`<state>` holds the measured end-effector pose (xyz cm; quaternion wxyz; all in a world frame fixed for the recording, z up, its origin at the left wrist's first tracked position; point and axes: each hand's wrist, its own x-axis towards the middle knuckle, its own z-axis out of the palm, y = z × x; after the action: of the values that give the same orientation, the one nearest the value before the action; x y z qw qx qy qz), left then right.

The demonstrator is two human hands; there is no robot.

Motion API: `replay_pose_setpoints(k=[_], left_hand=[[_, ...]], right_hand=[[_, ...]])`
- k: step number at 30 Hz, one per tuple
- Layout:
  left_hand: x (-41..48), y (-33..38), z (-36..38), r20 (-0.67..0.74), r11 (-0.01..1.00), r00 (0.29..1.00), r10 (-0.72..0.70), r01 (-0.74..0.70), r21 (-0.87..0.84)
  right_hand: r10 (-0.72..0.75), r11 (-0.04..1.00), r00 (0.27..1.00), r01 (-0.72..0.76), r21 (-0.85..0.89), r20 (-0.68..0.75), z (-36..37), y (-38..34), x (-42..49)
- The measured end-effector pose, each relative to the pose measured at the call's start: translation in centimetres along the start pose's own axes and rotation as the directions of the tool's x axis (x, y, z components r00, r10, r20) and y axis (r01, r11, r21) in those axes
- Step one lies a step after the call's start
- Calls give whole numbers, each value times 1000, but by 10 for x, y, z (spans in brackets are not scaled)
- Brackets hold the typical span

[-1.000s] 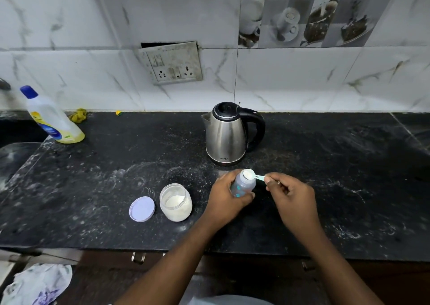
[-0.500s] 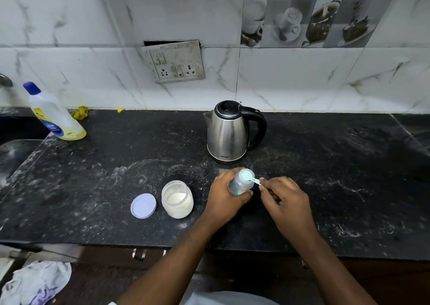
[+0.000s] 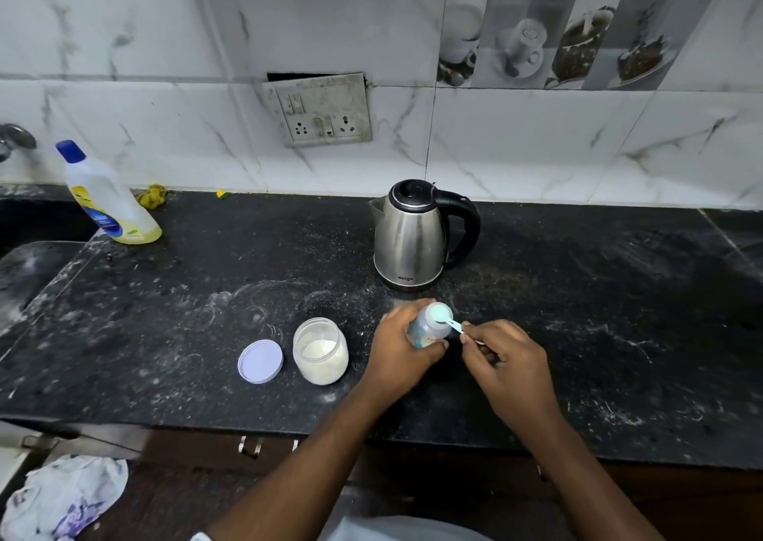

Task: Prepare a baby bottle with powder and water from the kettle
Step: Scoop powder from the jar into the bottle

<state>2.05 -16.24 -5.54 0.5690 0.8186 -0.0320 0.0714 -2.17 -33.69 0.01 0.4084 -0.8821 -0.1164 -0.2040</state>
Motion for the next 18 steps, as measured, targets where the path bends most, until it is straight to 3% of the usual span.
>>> replay_pose_setpoints(k=[18], left_hand=[[0, -9, 6, 33, 1000, 999, -7, 7, 11]], right_hand=[[42, 999, 998, -43, 4, 40, -3, 6, 3]])
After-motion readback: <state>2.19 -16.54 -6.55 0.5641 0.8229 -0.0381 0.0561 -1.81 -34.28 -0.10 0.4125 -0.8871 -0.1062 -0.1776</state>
